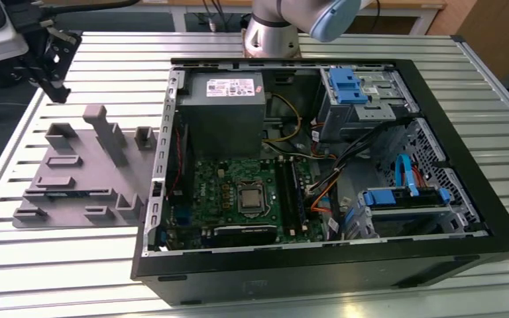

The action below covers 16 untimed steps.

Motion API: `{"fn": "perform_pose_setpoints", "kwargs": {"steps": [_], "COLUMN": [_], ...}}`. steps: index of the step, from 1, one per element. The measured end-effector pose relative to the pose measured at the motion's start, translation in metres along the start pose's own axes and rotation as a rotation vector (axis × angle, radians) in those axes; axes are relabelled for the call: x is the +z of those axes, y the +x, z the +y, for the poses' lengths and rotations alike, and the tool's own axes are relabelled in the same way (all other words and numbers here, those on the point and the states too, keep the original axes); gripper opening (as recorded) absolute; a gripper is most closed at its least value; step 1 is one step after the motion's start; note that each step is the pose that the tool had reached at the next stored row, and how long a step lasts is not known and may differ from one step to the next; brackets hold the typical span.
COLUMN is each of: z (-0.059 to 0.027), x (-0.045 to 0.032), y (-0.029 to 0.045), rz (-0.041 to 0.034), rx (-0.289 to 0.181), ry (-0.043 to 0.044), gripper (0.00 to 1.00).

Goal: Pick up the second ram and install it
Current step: 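Reach for the second ram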

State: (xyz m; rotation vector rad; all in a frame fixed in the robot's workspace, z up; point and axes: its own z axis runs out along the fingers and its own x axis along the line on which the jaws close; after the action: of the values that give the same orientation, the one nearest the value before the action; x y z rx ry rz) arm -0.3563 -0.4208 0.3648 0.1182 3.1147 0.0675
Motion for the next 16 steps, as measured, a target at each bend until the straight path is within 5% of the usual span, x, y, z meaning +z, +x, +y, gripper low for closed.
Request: {"fn": "perform_pose_setpoints", "kwargs": {"steps": [16], "z": [-0.0174], "x": [0.0014], "y": [0.0223], "rz": [-0.0001], "rx": [0.0], "ry": [-0.0001], "gripper": [0.11]}}
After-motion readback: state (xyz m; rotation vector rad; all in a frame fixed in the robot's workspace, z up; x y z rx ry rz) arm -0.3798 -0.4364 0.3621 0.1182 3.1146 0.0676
